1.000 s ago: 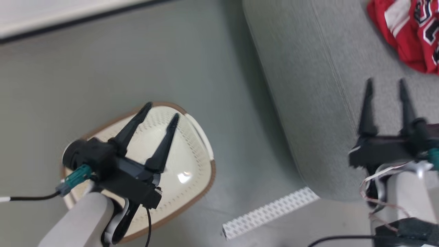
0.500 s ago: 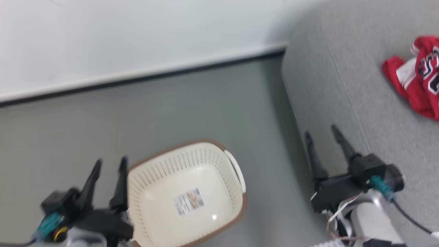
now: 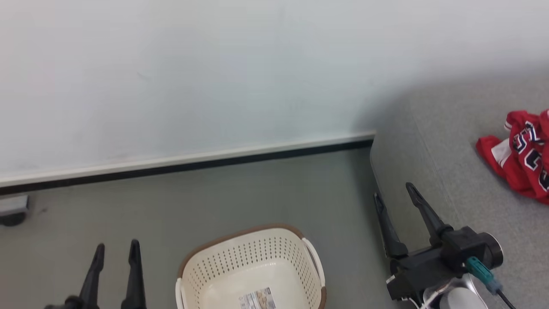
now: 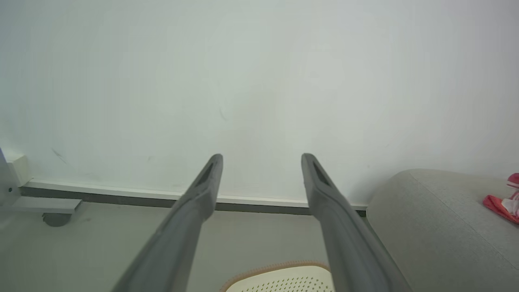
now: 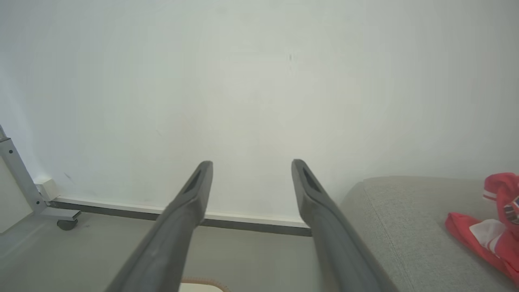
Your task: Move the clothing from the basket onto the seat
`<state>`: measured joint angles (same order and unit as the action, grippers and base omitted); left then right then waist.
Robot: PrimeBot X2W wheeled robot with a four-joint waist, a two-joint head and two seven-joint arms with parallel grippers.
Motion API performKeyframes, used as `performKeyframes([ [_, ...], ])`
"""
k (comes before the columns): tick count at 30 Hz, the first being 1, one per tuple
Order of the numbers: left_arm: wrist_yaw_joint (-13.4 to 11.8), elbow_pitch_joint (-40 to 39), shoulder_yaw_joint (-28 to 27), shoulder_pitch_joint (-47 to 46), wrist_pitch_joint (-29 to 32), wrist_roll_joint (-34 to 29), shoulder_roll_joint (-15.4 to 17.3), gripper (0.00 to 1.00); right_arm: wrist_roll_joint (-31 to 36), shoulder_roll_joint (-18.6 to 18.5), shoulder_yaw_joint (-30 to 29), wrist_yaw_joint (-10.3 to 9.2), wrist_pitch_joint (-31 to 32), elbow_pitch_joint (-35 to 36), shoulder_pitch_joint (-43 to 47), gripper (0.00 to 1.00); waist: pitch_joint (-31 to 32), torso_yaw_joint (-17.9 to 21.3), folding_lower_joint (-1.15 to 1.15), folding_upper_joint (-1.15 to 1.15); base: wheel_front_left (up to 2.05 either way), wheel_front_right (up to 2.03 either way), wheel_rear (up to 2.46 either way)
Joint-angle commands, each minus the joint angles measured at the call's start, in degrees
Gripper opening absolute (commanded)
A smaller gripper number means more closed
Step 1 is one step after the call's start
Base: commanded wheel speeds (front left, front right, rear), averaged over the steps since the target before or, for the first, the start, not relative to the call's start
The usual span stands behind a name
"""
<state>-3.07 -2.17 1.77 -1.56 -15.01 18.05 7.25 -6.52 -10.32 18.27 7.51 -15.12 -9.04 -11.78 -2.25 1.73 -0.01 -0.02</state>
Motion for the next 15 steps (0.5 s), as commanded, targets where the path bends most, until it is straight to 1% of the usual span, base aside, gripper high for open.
performKeyframes([
  [1,1.0,-0.7,-0.6,2.1,-0.2,-1.6,-0.2,1.00,0.1,-0.1,-0.2,-0.02,0.0,1.3,1.7,1.00,3.4,-1.6,0.01,0.02,0.00,0.00,0.00],
  [5,3.0,-1.5,-1.6,5.9,-0.2,-4.9,-1.3,1.00,0.0,0.0,-1.2,-0.02,0.0,5.2,5.0,1.00,4.9,-1.6,0.01,0.02,0.00,0.00,0.00],
  [8,4.0,-1.9,-2.7,8.2,-0.2,-6.4,-1.8,1.00,-0.2,0.0,-1.9,-0.02,0.0,7.4,8.0,1.00,5.8,-1.5,0.01,0.02,0.00,0.00,0.00],
  [15,5.8,-3.2,-4.0,11.9,-0.2,-9.9,-2.9,1.00,-0.4,0.0,-3.8,-0.02,0.0,8.6,13.6,1.00,6.5,-1.4,0.01,0.02,0.00,0.00,0.00],
])
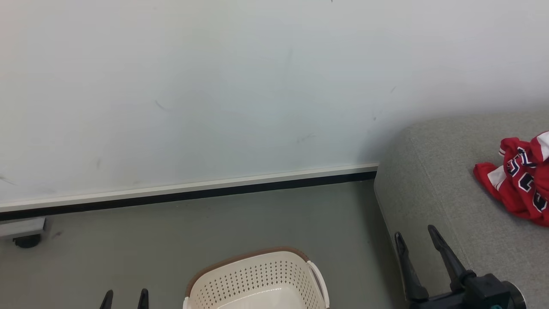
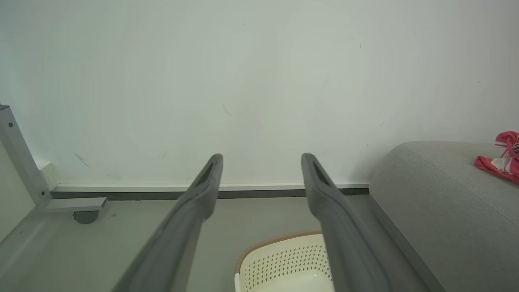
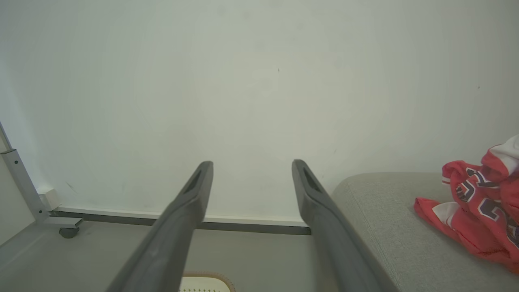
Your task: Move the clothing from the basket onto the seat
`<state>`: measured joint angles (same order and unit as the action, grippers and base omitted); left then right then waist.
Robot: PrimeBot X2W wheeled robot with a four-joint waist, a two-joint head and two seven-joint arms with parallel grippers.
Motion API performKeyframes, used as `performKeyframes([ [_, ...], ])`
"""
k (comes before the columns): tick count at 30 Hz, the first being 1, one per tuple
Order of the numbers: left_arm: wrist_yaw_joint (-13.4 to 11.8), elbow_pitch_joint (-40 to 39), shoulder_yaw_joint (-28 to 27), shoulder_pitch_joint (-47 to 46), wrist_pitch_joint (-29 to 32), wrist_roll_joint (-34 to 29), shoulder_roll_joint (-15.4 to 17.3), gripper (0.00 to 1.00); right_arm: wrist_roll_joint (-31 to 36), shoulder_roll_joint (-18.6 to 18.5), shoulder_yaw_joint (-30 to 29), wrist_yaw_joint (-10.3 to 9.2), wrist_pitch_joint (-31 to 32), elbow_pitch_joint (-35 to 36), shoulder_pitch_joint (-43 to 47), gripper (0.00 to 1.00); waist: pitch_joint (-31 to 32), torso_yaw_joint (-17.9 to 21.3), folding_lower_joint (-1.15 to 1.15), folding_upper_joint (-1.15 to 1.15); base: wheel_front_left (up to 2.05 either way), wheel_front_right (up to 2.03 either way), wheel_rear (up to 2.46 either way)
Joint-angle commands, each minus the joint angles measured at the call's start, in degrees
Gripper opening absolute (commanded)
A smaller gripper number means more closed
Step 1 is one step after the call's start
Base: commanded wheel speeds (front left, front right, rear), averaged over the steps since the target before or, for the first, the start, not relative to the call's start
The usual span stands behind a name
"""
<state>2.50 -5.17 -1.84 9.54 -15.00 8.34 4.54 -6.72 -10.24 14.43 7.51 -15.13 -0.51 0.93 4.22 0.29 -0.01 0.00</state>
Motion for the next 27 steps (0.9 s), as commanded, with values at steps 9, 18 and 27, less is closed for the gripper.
performKeyframes([
  [9,1.3,0.3,-1.4,1.7,-0.2,-1.3,-1.1,1.00,-0.1,0.3,-0.4,-0.02,0.0,0.2,2.9,1.00,-0.6,0.4,0.01,0.00,0.00,0.00,0.00],
  [18,1.8,0.3,-1.4,1.3,-0.2,-2.3,-1.5,1.00,0.1,0.1,-0.3,-0.02,0.0,-0.1,3.0,1.00,-0.8,0.7,0.01,0.00,0.00,0.00,0.00],
  [27,1.0,2.1,-1.2,1.0,0.2,-2.9,-1.7,0.00,-0.3,0.4,0.1,0.00,0.1,-2.2,3.0,0.00,-0.8,0.7,0.01,0.00,0.00,0.00,0.00],
])
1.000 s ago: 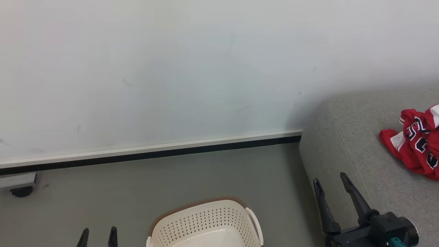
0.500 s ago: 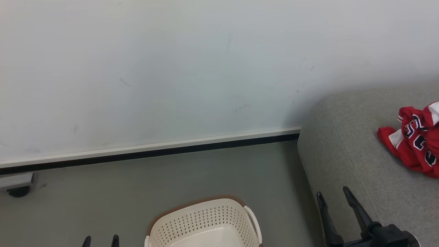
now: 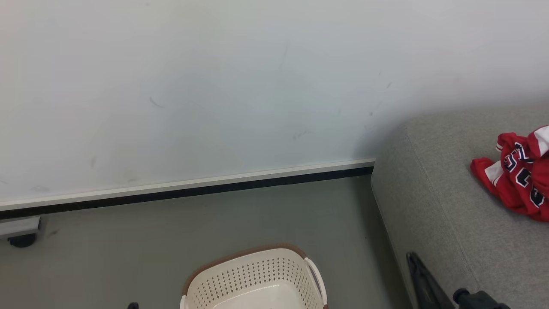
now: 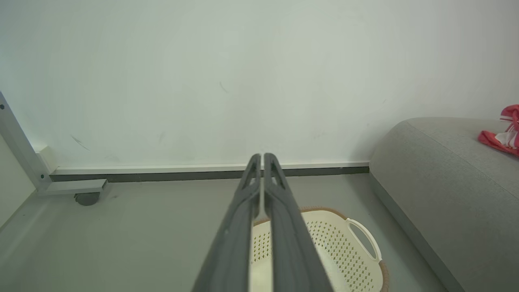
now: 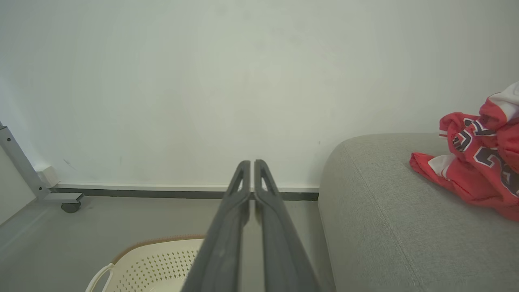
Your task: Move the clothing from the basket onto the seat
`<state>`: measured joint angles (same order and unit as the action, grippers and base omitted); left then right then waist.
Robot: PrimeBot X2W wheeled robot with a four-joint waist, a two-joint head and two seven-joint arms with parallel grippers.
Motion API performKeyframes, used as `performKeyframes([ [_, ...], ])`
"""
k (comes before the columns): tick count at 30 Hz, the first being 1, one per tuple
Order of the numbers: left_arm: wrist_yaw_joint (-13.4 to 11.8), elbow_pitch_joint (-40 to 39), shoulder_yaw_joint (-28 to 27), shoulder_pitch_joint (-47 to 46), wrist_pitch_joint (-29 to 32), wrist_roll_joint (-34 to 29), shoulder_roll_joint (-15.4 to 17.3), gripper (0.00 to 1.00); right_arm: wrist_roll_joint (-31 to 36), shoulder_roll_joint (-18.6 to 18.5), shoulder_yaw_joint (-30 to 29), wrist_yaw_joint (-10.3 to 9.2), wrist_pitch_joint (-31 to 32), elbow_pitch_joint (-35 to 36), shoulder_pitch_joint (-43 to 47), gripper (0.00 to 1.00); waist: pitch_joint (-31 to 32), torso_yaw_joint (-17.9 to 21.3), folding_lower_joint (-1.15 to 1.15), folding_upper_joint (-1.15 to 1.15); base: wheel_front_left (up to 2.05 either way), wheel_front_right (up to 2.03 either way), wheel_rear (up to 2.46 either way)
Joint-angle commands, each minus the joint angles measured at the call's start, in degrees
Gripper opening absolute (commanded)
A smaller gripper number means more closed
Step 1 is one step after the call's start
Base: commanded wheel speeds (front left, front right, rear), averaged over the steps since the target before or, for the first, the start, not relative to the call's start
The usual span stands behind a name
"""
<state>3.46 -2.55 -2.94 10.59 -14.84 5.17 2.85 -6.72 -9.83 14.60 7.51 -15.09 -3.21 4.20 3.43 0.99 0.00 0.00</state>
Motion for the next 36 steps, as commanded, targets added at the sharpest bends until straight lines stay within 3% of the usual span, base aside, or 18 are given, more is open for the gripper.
performKeyframes([
  [1,0.0,0.1,0.0,0.0,0.0,0.0,0.0,0.00,0.0,0.0,0.0,0.00,0.0,-0.1,0.1,0.00,0.0,0.0,0.00,0.00,0.00,0.00,0.00],
  [19,1.0,1.1,-2.8,-0.9,5.4,21.4,0.4,0.00,-20.8,1.3,-1.6,-0.01,3.6,-2.3,-2.5,0.00,-0.5,-0.1,0.00,0.00,0.00,0.00,0.00],
  [36,1.7,1.9,-5.0,-1.7,9.4,36.8,0.6,0.00,-35.8,2.3,-2.9,-0.01,6.4,-4.0,-4.4,0.00,-1.0,-0.3,0.00,0.00,0.00,0.00,0.00],
])
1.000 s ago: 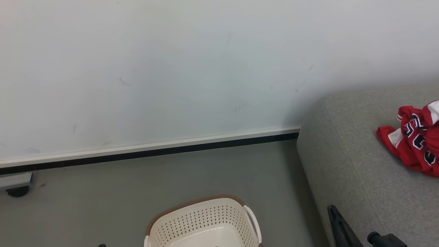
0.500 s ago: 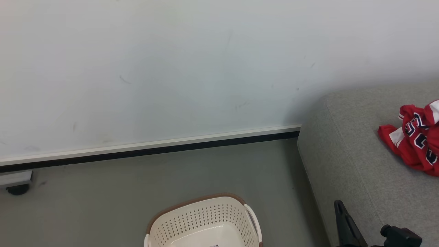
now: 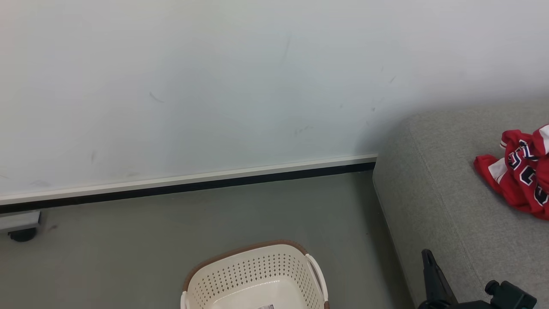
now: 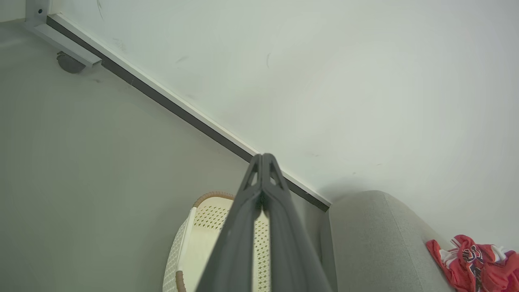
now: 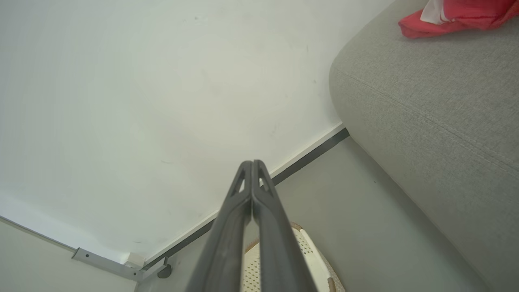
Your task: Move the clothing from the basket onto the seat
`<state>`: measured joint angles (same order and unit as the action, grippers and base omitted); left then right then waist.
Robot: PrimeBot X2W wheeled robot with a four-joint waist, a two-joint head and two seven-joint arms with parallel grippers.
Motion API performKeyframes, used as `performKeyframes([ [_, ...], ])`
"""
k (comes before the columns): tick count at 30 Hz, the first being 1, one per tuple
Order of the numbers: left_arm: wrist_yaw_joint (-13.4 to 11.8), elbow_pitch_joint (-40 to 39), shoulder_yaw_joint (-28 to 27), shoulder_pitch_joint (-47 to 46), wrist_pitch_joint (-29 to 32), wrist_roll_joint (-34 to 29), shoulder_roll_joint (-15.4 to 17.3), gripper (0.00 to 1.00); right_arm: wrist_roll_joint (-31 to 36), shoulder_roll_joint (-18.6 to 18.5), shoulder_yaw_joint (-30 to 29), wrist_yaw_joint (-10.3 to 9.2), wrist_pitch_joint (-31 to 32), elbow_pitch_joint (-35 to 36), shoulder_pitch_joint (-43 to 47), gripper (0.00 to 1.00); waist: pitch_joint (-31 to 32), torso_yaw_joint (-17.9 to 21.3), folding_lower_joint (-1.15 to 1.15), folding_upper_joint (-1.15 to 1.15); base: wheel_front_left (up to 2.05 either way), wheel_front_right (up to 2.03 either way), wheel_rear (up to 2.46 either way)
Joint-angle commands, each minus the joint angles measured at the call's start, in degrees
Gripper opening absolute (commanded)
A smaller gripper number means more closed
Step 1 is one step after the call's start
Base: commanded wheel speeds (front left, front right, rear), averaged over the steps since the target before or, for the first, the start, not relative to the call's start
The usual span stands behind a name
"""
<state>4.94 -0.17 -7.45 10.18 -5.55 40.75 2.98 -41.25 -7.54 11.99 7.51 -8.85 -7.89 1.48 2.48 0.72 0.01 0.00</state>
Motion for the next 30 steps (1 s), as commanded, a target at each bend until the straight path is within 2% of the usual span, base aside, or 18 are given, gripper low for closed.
performKeyframes([
  [1,0.2,-0.5,-0.6,-1.4,0.4,2.2,0.5,0.00,-2.1,0.1,-0.4,-0.01,0.3,0.6,-1.8,0.00,0.0,0.0,-0.01,0.00,0.00,0.00,0.00],
  [9,0.6,-0.1,-1.7,-1.6,2.4,9.7,0.6,0.00,-9.3,0.7,-1.1,-0.01,1.8,-0.3,-2.7,0.00,-0.3,-0.1,-0.01,0.00,0.00,0.00,0.00],
  [30,1.3,0.7,-4.1,-2.5,6.5,24.6,0.6,0.00,-23.8,1.9,-2.6,-0.01,4.7,-2.0,-4.5,0.00,-0.9,-0.3,-0.01,0.00,0.00,0.00,0.00],
])
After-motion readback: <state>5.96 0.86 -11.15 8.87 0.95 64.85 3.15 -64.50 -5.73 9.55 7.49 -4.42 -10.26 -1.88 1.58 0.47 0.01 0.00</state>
